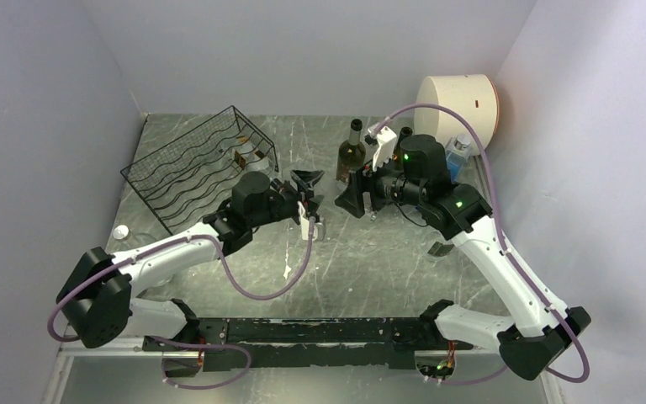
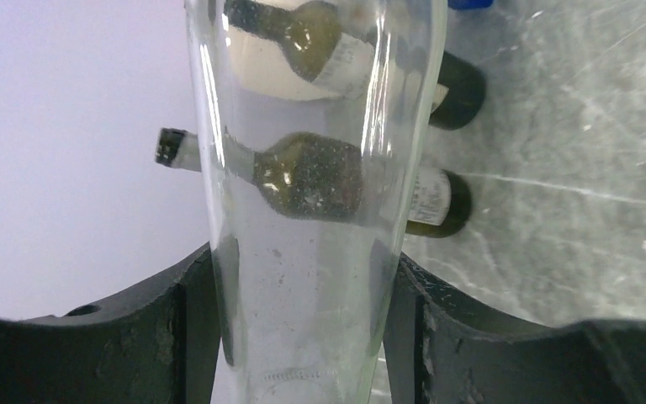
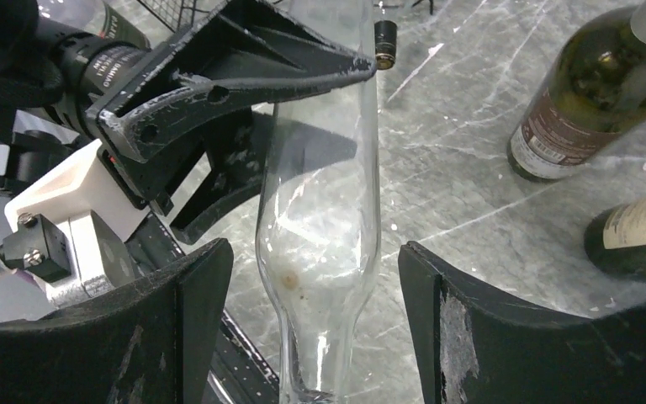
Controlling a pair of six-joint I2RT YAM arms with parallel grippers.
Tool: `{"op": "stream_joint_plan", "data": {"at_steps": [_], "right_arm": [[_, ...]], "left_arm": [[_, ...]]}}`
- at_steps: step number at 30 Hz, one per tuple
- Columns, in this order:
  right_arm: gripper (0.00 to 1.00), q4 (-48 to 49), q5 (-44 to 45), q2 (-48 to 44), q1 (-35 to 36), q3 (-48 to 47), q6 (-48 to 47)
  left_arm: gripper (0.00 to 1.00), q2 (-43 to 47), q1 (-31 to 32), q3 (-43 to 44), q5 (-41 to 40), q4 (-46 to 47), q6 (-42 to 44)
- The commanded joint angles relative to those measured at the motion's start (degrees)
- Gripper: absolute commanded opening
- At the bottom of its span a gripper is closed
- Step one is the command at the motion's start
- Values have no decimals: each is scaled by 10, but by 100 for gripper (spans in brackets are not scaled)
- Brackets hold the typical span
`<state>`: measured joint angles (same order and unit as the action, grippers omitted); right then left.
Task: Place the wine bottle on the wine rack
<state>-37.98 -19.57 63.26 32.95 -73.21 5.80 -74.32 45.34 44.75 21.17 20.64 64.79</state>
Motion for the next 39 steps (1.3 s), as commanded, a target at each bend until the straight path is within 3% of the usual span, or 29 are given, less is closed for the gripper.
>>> {"op": "stream_joint_plan", "data": {"at_steps": [1,10,25,29,35,37,39], "right_arm": [[76,-24,23,-2,-1,5,-16],[76,-20,40,30,0,18,-7],[70,15,65,62,26,55,16],[52,21,69,59,28,54,15],[11,27,73,57,28,52,15],[2,30,74,56,28,50,18],[0,33,76,54,28,49,20]], "left_arm": [[7,-6,5,48,-11,22,124],[7,-11,7,45,5,46,185],[7,-10,8,43,-31,39,172],[7,-3,8,34,-32,44,167],[7,10,7,22,-21,52,149],[9,13,7,20,-19,50,142],[16,17,7,15,-17,53,131]]}}
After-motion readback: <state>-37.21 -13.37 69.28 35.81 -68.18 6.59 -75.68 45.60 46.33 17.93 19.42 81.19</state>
